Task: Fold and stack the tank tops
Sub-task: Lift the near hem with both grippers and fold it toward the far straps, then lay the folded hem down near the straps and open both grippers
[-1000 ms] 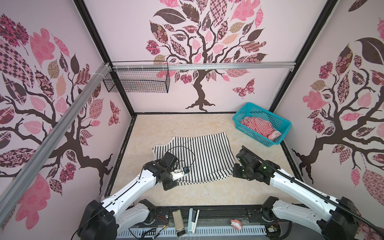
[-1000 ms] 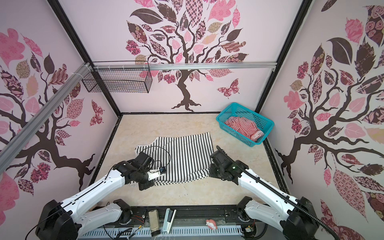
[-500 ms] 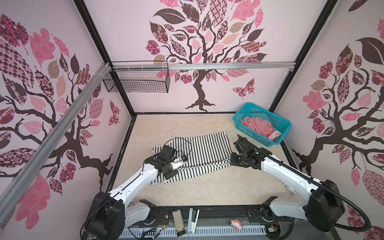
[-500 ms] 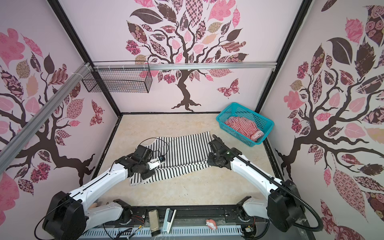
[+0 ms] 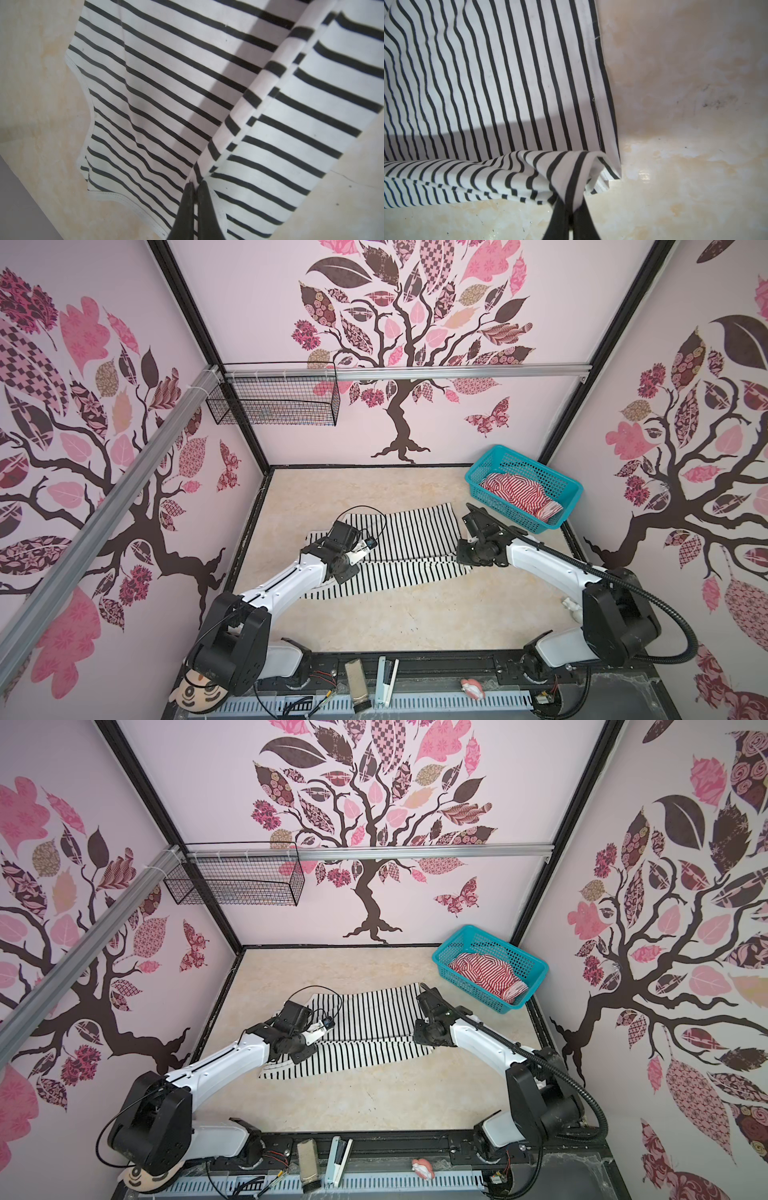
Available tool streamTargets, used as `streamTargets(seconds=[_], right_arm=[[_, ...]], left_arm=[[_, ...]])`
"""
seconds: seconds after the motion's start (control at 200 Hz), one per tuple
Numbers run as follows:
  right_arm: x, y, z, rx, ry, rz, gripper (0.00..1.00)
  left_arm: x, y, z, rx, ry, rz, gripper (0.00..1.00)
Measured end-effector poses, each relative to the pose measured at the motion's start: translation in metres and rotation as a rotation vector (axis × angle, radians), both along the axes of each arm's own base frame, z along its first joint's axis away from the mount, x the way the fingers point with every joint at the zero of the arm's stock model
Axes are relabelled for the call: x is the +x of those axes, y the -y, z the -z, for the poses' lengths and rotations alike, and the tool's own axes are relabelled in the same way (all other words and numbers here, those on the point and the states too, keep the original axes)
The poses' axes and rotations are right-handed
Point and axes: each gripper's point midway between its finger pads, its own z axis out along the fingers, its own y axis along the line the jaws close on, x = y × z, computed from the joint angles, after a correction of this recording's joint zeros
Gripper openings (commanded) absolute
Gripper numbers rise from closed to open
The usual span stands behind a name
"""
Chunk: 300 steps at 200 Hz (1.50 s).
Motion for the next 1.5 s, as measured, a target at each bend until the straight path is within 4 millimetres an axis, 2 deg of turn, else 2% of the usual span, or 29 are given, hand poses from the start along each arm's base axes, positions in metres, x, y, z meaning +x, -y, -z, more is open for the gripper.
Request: streamTargets(seconds=[0.145,0.25,0.37,0.505,0.59,0.71,0.81,0.925,1.036,1.121,1.206,1.341,1.406,1.501], right_arm=[[0.005,0.001,0.006,0.007,-0.007,0.002,0.00],[0.008,0.002,0.010,0.011,-0.015,0.006,0.03],[0.013,0.002,0.013,0.017,-0.021,0.013,0.16],[0.023,0.000,0.007,0.032,0.000,0.016,0.43],[0.030,-0.002,0.001,0.041,0.021,0.011,0.49],[0.038,-0.007,-0.011,0.056,0.047,0.006,0.48],[0.040,-0.012,-0.017,0.083,0.054,-0.006,0.42],[0.032,-0.017,-0.010,0.121,0.026,-0.010,0.29],[0.019,-0.019,0.004,0.133,-0.016,-0.020,0.18],[0.013,-0.019,0.010,0.139,-0.041,-0.024,0.17],[0.015,-0.021,0.012,0.148,-0.037,-0.027,0.17],[0.023,-0.023,0.023,0.133,-0.053,-0.024,0.25],[0.028,-0.024,0.030,0.122,-0.065,-0.023,0.30],[0.039,-0.026,0.036,0.106,-0.073,-0.021,0.31]], left_arm=[[0.004,-0.002,0.008,0.024,-0.007,-0.011,0.00],[0.007,-0.002,0.010,0.030,-0.011,-0.013,0.01],[0.011,-0.002,0.011,0.037,-0.006,-0.021,0.06],[0.014,-0.005,0.010,0.047,0.010,-0.049,0.15],[0.018,-0.007,0.008,0.053,0.027,-0.070,0.22],[0.024,-0.013,-0.001,0.065,0.073,-0.105,0.26],[0.027,-0.016,-0.017,0.054,0.123,-0.132,0.27],[0.022,-0.018,-0.039,0.017,0.167,-0.139,0.25],[0.010,-0.019,-0.047,0.002,0.156,-0.125,0.23],[0.000,-0.023,-0.042,0.018,0.137,-0.115,0.22],[-0.016,-0.032,-0.026,0.055,0.092,-0.102,0.21],[-0.041,-0.045,-0.006,0.109,0.024,-0.085,0.21],[-0.046,-0.050,-0.003,0.128,0.022,-0.084,0.21],[-0.050,-0.058,0.003,0.163,0.029,-0.090,0.21]])
